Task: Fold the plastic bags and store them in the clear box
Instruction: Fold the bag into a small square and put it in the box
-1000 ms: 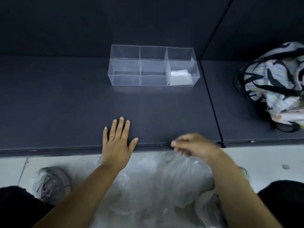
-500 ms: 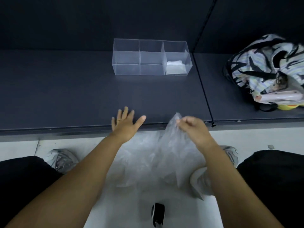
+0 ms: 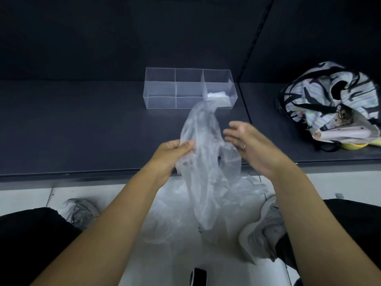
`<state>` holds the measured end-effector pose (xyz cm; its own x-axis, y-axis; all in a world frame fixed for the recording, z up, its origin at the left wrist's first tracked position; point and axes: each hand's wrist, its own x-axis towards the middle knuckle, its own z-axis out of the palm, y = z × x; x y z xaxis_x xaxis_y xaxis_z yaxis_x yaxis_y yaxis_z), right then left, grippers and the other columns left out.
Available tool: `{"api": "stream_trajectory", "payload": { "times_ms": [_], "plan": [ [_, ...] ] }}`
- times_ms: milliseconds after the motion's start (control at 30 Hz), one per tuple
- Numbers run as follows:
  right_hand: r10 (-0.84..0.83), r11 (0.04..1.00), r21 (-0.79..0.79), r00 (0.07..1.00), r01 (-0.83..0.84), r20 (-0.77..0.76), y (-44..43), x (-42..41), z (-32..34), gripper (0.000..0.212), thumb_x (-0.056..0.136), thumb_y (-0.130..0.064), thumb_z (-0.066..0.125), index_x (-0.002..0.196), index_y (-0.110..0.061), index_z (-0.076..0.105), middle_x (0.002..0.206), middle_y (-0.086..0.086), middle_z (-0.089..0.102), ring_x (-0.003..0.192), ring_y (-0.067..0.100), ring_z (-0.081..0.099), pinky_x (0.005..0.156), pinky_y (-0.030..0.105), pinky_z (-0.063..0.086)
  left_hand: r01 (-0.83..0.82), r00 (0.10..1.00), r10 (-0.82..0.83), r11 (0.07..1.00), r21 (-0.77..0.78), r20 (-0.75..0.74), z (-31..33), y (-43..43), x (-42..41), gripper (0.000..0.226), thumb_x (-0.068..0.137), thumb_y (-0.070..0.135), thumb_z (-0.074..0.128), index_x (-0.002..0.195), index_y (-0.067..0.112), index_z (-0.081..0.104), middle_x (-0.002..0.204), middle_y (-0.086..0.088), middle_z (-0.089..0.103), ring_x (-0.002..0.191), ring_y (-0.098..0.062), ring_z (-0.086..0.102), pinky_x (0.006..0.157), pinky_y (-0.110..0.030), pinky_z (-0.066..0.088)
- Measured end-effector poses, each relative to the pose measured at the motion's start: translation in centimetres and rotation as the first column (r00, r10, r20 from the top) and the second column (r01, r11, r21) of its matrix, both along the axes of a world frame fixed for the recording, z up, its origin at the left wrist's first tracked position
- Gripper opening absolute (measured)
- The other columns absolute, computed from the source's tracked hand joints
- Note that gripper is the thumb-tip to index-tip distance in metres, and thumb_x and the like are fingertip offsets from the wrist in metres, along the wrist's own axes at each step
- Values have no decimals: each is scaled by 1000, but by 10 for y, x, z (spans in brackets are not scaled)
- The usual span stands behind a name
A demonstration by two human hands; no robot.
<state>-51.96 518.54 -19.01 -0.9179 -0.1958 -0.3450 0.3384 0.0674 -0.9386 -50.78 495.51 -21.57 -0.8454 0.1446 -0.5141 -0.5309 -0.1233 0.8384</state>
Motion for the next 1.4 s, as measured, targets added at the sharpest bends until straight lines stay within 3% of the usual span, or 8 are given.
{"api": "stream_trajectory", "payload": {
  "times_ms": [133,333,533,633,767,967,1133,1400],
  "plan": [
    [181,982,38,983,-183,42,-15,17,-11,38,76,-41,76,109,-26,65,110,-1,70,102,15,66,91,32,52,-74,997,73,996,42,29,0,-4,2,23,87,34,68,98,15,73,96,-6,75,83,-20,72,69,-33,60],
    [-439,896,3,885,444,153,-7,15,-23,19,88,-20,67,71,-12,65,60,-1,62,53,10,56,57,23,51,-175,982,161,974,144,102,3,-15,-1,48,81,52,64,108,14,69,103,-6,74,93,-22,71,74,-37,59],
    [-662,694,358,749,624,-23,9,15,-19,37,88,-7,62,124,-12,56,116,9,55,94,17,54,77,28,44,-157,985,125,938,307,121,13,-17,-4,64,81,56,58,123,9,62,118,-11,68,109,-23,65,90,-37,51],
    [-249,863,298,857,408,-451,-27,24,13,53,79,-14,71,125,-31,52,131,-6,42,118,3,47,95,16,39,-138,988,107,938,317,114,15,-11,-5,57,92,52,50,124,6,61,119,-13,67,110,-25,64,94,-39,50],
    [382,832,536,850,-145,-363,-77,27,19,54,74,-18,80,121,-33,57,120,-13,50,108,-7,48,92,5,35,-119,992,92,926,358,92,21,-3,-6,55,96,51,43,122,6,61,112,-11,69,99,-21,68,80,-34,57],
    [-253,955,79,928,284,-275,-67,16,11,17,91,-15,62,81,-19,75,70,-4,66,66,9,58,66,24,49,-114,992,115,993,20,-54,23,-3,-1,47,89,57,50,116,20,60,107,3,68,95,-9,66,79,-24,50],
    [-343,898,-264,936,353,85,-54,12,8,25,91,-31,60,95,-12,74,98,13,72,92,27,68,86,43,56,156,959,-201,963,-221,-200,11,7,10,95,63,50,79,144,34,33,136,17,44,122,1,43,80,-10,41],
    [-572,804,-158,818,574,61,-26,5,8,24,97,-29,55,88,-12,70,84,3,72,76,16,68,74,32,56,-117,963,48,960,-253,-265,-11,-1,9,16,86,8,69,82,23,73,79,9,71,72,-2,62,64,-8,48]
  ]
}}
